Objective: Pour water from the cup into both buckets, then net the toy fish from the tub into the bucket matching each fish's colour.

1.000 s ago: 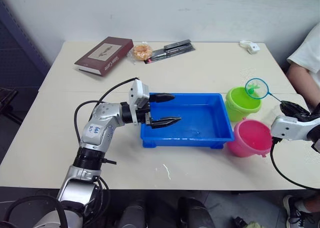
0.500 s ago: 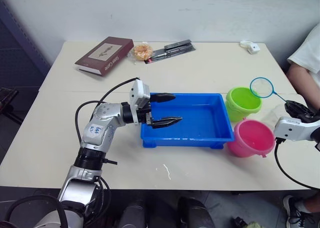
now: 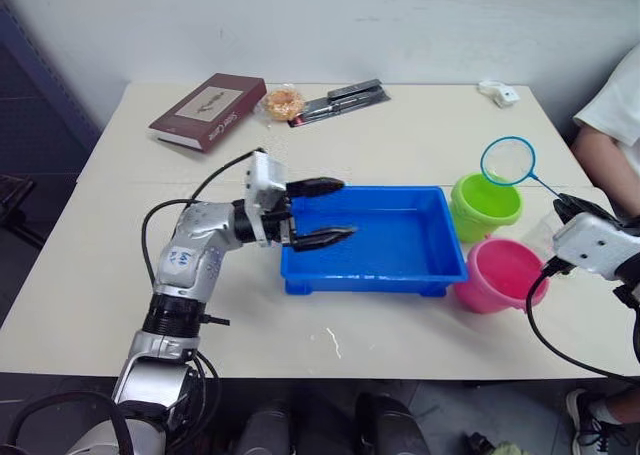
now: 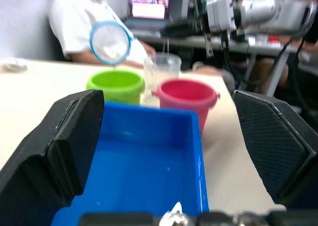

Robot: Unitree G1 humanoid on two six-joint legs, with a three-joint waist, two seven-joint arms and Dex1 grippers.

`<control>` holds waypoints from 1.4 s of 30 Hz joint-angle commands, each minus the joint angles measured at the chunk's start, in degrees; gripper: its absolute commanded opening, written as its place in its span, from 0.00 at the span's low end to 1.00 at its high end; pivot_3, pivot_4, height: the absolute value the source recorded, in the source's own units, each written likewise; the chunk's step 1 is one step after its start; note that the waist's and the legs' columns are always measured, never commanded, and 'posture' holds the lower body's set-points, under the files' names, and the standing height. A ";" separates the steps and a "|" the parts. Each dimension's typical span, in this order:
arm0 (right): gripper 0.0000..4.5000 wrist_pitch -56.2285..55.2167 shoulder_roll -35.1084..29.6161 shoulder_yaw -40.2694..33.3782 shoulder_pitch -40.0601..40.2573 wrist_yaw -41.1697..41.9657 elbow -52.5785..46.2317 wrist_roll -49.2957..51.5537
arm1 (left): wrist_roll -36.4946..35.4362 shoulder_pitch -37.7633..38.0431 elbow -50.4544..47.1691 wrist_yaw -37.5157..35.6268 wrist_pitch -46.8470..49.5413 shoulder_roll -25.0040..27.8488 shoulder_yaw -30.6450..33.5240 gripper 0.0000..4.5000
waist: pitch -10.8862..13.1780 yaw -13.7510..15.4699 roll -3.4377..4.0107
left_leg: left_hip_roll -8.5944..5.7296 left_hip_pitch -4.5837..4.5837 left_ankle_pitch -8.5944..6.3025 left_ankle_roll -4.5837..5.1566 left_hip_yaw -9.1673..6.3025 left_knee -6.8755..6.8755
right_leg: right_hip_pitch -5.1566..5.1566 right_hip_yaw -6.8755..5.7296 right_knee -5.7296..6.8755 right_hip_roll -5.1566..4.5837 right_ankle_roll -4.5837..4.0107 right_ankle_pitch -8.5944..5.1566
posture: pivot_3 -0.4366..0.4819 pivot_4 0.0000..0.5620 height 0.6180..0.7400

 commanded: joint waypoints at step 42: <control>0.83 13.56 17.44 35.43 -9.22 31.16 -8.89 16.63 | -4.91 30.88 -13.62 -17.70 -0.88 32.20 12.15 1.00 | 0.11 -0.68 0.14 | 0.01 0.01 -0.13 0.05 -0.20 -0.03 | 0.04 -0.12 -0.03 -0.11 -0.11 -0.06 | 0.48 0.27 1.00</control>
